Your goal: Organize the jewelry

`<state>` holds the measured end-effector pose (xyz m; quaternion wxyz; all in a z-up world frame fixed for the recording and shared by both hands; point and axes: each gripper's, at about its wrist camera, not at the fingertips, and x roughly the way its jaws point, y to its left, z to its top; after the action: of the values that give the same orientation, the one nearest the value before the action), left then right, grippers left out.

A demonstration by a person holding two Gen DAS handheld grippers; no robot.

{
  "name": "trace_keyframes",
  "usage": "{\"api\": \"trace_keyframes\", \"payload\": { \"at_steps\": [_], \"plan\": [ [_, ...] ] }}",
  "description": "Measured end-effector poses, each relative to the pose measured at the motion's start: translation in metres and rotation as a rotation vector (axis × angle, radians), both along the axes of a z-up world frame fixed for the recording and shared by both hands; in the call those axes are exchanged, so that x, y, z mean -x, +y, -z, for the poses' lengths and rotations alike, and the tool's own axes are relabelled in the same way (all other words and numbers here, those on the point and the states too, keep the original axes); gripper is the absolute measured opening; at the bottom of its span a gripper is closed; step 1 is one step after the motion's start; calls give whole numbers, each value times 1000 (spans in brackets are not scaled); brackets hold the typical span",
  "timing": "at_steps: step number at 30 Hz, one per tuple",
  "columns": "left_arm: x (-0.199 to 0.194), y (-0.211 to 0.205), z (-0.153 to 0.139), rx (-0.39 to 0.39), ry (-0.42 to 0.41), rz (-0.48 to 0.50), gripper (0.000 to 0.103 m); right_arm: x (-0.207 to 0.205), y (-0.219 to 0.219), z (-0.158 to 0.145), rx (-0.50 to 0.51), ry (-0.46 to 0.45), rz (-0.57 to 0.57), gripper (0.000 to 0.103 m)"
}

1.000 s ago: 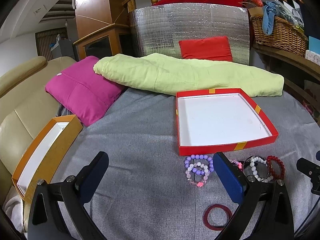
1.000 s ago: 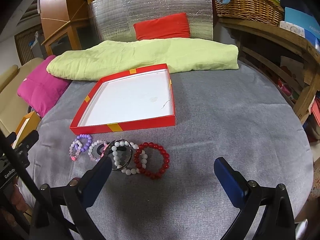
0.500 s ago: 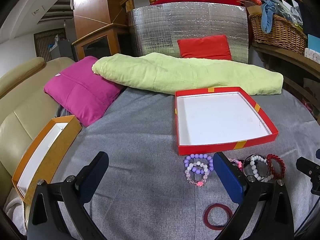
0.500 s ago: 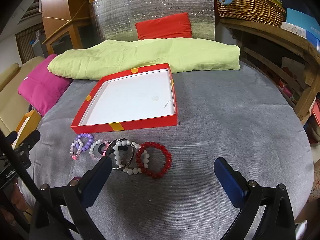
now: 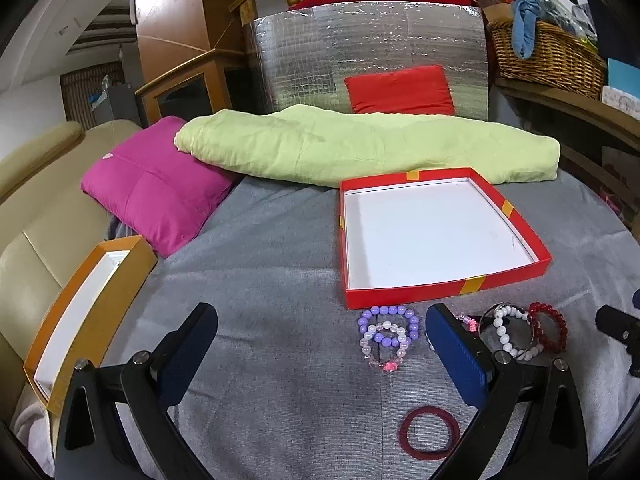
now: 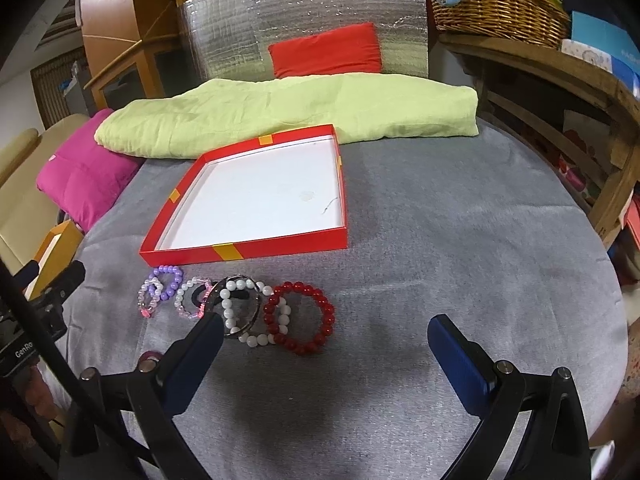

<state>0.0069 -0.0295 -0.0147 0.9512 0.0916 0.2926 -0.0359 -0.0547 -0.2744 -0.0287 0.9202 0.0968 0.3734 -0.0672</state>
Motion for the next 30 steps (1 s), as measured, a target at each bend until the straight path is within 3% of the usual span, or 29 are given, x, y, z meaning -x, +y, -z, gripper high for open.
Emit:
{"api": "trace_keyframes", "payload": {
  "at_steps": [8,10,15,19,25,29,30],
  "plan": [
    [-1,-4,3,0,17,11,103,1,-13,4,-4,18,-7,94],
    [-2,-4,7,28,57,42,103,0,-16,8,-2,31,-22,91],
    [-4,-5,29,126,223,135,103,-7,-24,26,-39,98,-72,58],
    [-3,-8,43,140,304,164,103,-16,-22,39,-92,123,-89,49],
    [4,-6,55,151,346,189,95,-40,-10,48,-72,159,-90,36],
    [12,-7,59,145,351,218,95,-56,-5,61,-14,205,-75,22],
    [14,-9,60,148,354,230,95,-57,-2,60,16,200,-76,13]
  ]
}}
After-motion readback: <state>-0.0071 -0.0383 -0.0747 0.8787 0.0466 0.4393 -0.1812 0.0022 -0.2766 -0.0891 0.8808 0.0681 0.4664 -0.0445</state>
